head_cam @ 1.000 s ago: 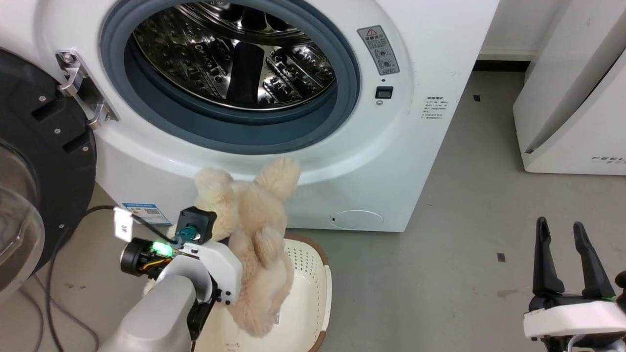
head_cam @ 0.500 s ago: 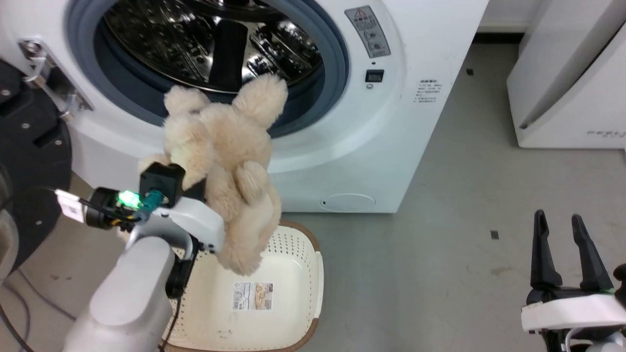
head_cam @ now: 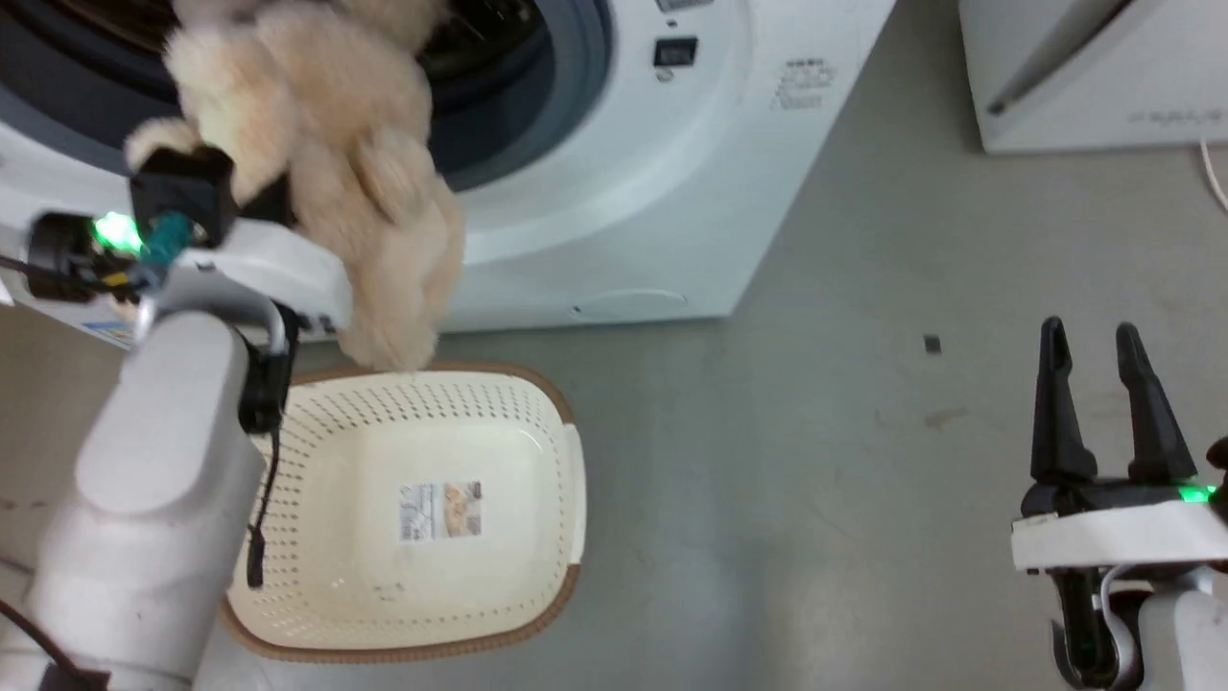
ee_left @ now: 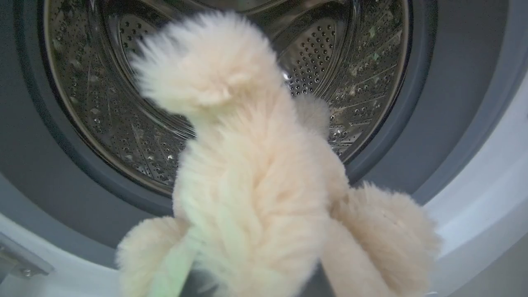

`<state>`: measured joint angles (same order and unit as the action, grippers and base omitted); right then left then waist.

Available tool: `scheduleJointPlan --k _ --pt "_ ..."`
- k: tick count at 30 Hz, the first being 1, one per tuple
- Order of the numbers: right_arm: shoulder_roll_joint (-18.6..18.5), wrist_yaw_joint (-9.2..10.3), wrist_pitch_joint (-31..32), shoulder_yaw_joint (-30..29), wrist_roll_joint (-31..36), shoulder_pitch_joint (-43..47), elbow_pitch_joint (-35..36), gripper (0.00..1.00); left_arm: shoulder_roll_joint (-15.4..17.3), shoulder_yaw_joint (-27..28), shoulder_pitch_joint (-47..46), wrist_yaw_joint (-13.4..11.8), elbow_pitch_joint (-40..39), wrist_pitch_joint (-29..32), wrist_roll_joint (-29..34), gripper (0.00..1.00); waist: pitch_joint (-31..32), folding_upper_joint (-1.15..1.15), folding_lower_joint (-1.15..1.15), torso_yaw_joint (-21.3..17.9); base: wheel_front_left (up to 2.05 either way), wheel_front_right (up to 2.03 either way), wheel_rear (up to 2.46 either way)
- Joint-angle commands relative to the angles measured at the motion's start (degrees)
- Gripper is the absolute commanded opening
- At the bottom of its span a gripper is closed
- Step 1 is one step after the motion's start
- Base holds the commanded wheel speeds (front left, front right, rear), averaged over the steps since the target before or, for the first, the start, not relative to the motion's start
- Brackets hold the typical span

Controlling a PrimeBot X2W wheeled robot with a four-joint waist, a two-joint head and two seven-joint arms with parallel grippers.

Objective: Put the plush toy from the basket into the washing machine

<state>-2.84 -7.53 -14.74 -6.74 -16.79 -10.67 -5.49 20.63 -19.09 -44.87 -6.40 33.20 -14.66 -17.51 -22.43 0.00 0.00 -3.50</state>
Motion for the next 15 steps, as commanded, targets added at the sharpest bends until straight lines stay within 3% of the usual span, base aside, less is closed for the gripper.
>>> scheduleJointPlan --k 1,15 --pt "-0.04 0.04 -0.26 0.40 -0.80 -1.46 0.34 1.00 0.16 1.14 -2.46 -0.22 -0.39 -0.33 0.99 0.00 -3.80 0.00 0.00 -2.65 0.00 0.00 0.00" --pt "-0.04 0.04 -0.26 2.01 -3.85 -6.57 1.16 1.00 4.44 7.40 -15.47 1.16 3.26 -0.34 4.07 0.00 -13.83 0.00 0.00 -9.08 0.00 0.00 0.00"
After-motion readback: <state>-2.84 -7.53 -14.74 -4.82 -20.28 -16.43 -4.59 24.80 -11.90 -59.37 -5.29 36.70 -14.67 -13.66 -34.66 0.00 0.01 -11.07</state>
